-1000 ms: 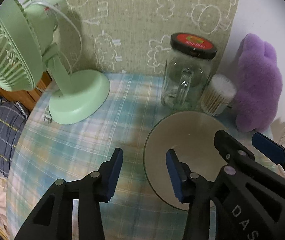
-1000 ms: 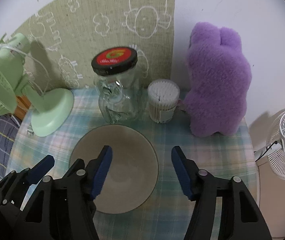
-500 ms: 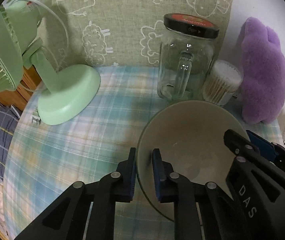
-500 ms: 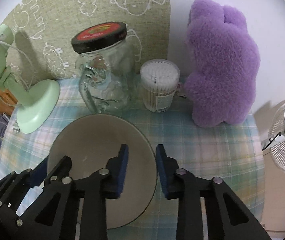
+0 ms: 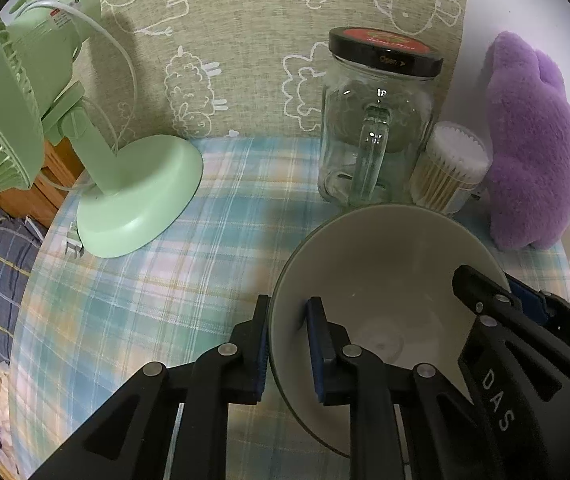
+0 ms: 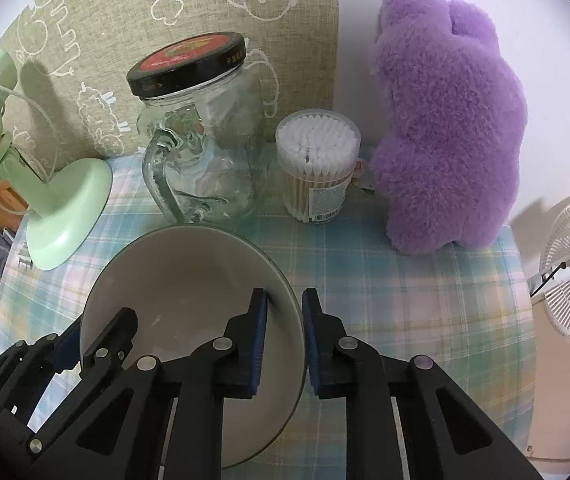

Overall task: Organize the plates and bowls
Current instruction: 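Lift the grey bowl with both tools and carry it toward the plate stack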

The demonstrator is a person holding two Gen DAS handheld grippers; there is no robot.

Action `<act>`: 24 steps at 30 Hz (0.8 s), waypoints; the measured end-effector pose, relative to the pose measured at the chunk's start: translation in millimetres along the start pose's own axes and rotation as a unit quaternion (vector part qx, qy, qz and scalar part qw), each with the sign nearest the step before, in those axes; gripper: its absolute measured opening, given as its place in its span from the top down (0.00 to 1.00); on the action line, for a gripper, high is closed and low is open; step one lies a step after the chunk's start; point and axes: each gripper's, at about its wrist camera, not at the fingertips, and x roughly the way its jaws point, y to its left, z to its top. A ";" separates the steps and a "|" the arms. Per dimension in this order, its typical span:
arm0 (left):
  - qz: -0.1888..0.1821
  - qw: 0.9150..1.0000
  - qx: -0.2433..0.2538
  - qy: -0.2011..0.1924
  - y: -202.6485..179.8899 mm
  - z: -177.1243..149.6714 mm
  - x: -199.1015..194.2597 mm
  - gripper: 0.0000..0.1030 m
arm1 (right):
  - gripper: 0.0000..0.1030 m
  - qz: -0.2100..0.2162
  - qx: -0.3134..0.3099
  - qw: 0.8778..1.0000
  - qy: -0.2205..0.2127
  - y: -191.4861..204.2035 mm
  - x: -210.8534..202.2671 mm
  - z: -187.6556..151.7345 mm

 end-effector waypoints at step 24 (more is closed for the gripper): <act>-0.008 0.999 0.014 -0.028 -0.3 -18.8 -86.3 0.86 | 0.80 -0.002 0.015 1.000 -0.021 0.6 -83.5 -19.9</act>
